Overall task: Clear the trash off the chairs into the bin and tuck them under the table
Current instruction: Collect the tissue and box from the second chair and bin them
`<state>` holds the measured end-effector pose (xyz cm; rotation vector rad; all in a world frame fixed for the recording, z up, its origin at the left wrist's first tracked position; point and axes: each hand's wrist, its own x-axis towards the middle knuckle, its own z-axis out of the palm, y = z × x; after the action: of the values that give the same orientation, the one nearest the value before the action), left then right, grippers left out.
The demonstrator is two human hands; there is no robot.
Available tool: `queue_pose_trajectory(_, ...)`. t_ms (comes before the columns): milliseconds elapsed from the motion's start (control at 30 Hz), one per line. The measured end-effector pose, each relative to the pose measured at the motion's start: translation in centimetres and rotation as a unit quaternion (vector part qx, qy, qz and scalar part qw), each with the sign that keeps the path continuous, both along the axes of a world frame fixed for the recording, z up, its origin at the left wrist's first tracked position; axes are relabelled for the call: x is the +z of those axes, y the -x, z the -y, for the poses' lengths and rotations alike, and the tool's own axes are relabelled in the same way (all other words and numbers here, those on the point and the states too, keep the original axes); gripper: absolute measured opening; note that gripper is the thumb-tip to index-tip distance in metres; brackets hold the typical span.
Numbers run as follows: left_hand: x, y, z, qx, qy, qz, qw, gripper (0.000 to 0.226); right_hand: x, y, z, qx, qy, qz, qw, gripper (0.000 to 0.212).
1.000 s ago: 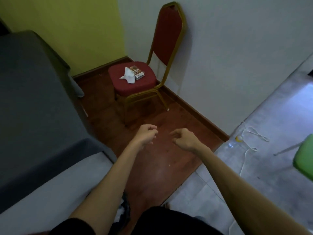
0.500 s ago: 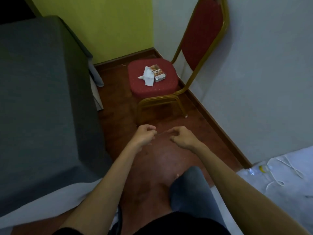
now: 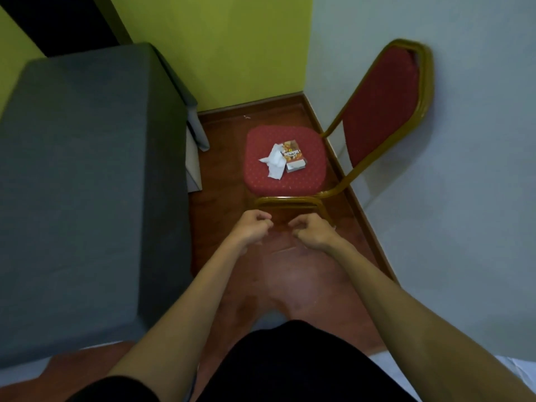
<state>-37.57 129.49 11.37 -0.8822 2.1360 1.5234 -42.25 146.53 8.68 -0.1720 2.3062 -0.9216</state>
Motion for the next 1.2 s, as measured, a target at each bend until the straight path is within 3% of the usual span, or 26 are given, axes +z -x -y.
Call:
queue_pose_trajectory(267, 2.3, 6.6, 1.6, 0.036, 0.007, 0.003, 0.999, 0.018, 1.6, 7.7, 2.3, 0.036, 0.011, 0.009, 0.999, 0.029)
queue_pose_trajectory(700, -1.6, 23.5, 6.5, 0.020, -0.030, 0.038, 0.999, 0.021, -1.2, 23.5, 5.7, 0.029, -0.044, 0.067, 0.996, 0.028)
queue_pose_trajectory(800, -2.7, 27.8, 7.7, -0.007, -0.012, 0.046, 0.999, 0.013, -2.0, 27.8, 6.6, 0.011, -0.046, 0.072, 0.996, 0.032)
queue_pose_trajectory(933, -4.5, 31.5, 8.4, -0.015, 0.002, 0.068, 0.998, 0.023, -3.3, 32.5, 6.4, 0.010, -0.055, 0.078, 0.995, 0.032)
queue_pose_trajectory(1067, -7.3, 33.9, 7.9, -0.025, -0.003, 0.101, 0.995, 0.013, -6.1, 36.2, 6.3, 0.005, -0.046, 0.106, 0.993, 0.031)
queue_pose_trajectory(1200, -10.3, 35.8, 6.9, 0.006, 0.013, 0.097, 0.995, 0.043, -10.8, 40.2, 6.6, 0.023, -0.053, 0.121, 0.991, 0.029)
